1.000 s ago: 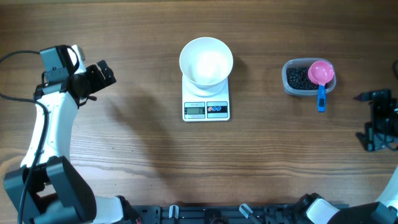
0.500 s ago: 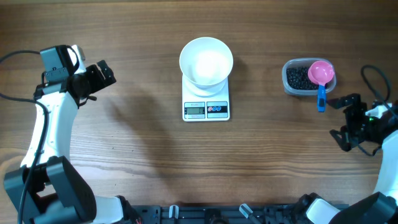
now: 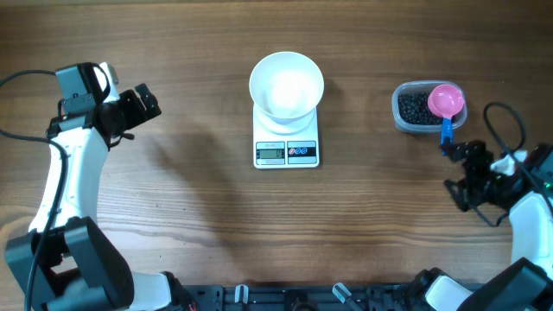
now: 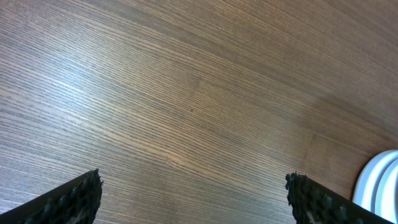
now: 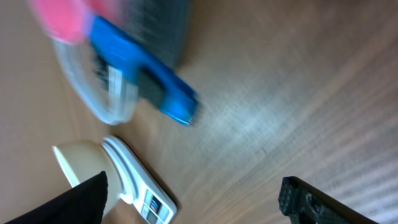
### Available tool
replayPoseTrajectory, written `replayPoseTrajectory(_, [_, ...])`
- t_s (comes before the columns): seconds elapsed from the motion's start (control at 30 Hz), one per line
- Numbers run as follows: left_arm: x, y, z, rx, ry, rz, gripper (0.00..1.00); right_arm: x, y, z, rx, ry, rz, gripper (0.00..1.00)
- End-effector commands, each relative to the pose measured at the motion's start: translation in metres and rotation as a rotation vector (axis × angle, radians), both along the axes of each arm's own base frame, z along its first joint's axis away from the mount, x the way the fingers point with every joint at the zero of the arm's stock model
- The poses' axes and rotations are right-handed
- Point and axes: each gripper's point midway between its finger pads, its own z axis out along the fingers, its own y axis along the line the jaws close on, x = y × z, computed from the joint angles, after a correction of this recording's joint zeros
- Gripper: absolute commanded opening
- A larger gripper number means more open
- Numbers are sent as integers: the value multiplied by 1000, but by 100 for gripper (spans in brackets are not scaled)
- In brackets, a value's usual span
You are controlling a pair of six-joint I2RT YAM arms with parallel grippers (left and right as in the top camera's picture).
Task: Scoop item into bowl and weigh 150g on scale
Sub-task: 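Bring the right gripper up toward the blue scoop handle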
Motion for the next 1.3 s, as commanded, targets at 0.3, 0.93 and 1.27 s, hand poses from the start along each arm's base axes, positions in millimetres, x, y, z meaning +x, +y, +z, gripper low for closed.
replayPoseTrajectory(0.3, [0,2,10,25,-25,-14,100,-12,18,3,82,-7,-32,68])
replayPoseTrajectory(0.93, [0,2,10,25,-25,-14,100,-11,9,0,108,-201,-310,99])
replayPoseTrajectory(1.27, [0,2,10,25,-25,-14,100,35,-8,74,33,-598,-210,100])
